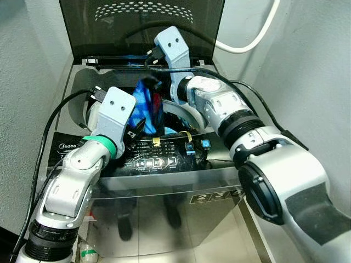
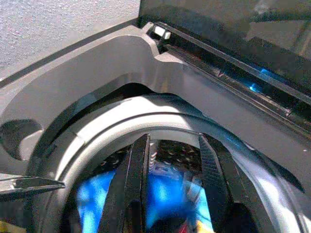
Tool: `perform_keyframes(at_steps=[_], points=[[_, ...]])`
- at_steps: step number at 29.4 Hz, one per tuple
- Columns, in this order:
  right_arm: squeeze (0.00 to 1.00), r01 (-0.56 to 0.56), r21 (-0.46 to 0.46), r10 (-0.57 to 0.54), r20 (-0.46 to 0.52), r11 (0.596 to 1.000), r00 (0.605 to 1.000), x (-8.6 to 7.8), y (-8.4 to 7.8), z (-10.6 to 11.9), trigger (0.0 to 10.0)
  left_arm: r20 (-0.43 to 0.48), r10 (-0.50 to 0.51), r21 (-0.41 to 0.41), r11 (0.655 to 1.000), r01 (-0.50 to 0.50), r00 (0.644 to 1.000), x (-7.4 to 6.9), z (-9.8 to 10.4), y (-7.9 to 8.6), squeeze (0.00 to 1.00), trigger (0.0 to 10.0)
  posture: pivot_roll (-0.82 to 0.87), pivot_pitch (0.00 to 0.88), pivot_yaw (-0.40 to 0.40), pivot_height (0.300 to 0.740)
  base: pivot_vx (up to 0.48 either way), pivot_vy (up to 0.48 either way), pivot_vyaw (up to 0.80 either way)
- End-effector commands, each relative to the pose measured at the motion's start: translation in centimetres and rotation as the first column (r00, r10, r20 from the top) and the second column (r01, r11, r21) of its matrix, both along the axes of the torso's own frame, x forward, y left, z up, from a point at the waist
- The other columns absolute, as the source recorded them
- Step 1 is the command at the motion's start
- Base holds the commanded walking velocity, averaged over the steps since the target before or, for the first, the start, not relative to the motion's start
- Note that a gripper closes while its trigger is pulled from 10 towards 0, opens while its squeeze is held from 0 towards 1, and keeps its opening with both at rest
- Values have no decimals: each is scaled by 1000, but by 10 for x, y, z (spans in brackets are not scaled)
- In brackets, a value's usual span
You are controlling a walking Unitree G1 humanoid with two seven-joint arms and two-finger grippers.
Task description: Clothes washing
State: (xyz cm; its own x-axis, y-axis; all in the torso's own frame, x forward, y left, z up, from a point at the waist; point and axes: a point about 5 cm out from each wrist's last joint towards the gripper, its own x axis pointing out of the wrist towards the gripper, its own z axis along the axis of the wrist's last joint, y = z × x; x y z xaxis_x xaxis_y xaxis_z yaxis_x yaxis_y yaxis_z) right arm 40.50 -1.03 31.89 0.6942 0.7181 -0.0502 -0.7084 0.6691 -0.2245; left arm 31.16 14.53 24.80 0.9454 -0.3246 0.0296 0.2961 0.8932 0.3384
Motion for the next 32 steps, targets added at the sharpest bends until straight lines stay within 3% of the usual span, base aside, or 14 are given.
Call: perform_keyframes(at_steps=[1, 4, 5, 7, 9, 14, 19, 21, 22, 24, 25, 26, 28, 32], points=[[0, -3, 50, 3, 1, 999, 1000, 0, -4, 10, 10000, 4, -2, -7, 1000, 2, 1000, -1, 3, -1, 0, 10000, 198, 43, 21, 740, 0, 0, 0], [0, 27, 157, -31, 24, 987, 999, 2, -12, 27, 10000, 19, 12, -16, 1000, -11, 1000, 1, 6, 0, 0, 10000, 199, 43, 20, 740, 0, 0, 0], [0, 66, 294, -78, 27, 954, 997, 5, -31, 43, 10000, 29, 28, -27, 999, -27, 999, 2, 9, 1, 0, 10000, 201, 41, 19, 740, 0, 0, 0], [0, 62, 322, -72, 17, 945, 997, 5, -37, 46, 10000, 26, 28, -33, 999, -27, 999, 2, 9, 2, 0, 10000, 201, 41, 19, 740, 0, 0, 0], [0, 1, 324, 5, -17, 946, 1000, 5, -48, 41, 10000, 20, 25, -37, 999, -25, 999, 3, 8, 2, 0, 10000, 197, 39, 24, 740, 0, 0, 0], [0, -190, 190, 204, -58, 963, 977, -1, -72, 14, 10000, 18, 23, -37, 999, -23, 1000, 4, 8, 0, 0, 10000, 186, 33, 36, 740, 0, 0, 0], [0, -181, 180, 201, -96, 967, 975, -3, -92, -6, 10000, -16, 32, -68, 997, -33, 999, 8, 6, 1, 0, 10000, 164, 27, 52, 740, 0, 0, 0], [0, -52, 239, 70, -69, 970, 995, -3, -106, -15, 10000, -43, 39, -88, 995, -43, 998, 12, 4, 0, 0, 10000, 146, 20, 70, 740, 0, 0, 0], [0, -52, 239, 70, -69, 970, 995, -3, -106, -15, 10000, -43, 39, -88, 995, -43, 998, 12, 4, 0, 0, 10000, 146, 20, 70, 740, 0, 0, 0], [0, 85, 412, -95, 4, 907, 995, -1, -117, -9, 10000, -13, 41, -86, 995, -42, 999, 16, 7, -2, 0, 10000, 136, 15, 73, 740, 0, 0, 0], [0, 148, 507, -182, 18, 849, 983, -1, -123, -7, 10000, 15, 51, -85, 995, -50, 999, 18, 9, -2, 0, 10000, 136, 15, 73, 740, 0, 0, 0], [0, 148, 507, -182, 18, 849, 983, -1, -123, -7, 10000, 15, 51, -85, 995, -50, 999, 18, 9, -2, 0, 10000, 136, 15, 73, 740, 0, 0, 0], [0, 215, 609, -277, 8, 764, 961, -7, -131, -12, 10000, 43, 93, -104, 991, -88, 995, 21, 10, 0, 0, 10000, 136, 15, 73, 740, 0, 0, 0], [0, 254, 622, -303, -28, 741, 953, -10, -132, -23, 10000, 49, 119, -106, 988, -113, 992, 23, 9, 3, 0, 10000, 126, 11, 73, 740, 0, 0, 0]])
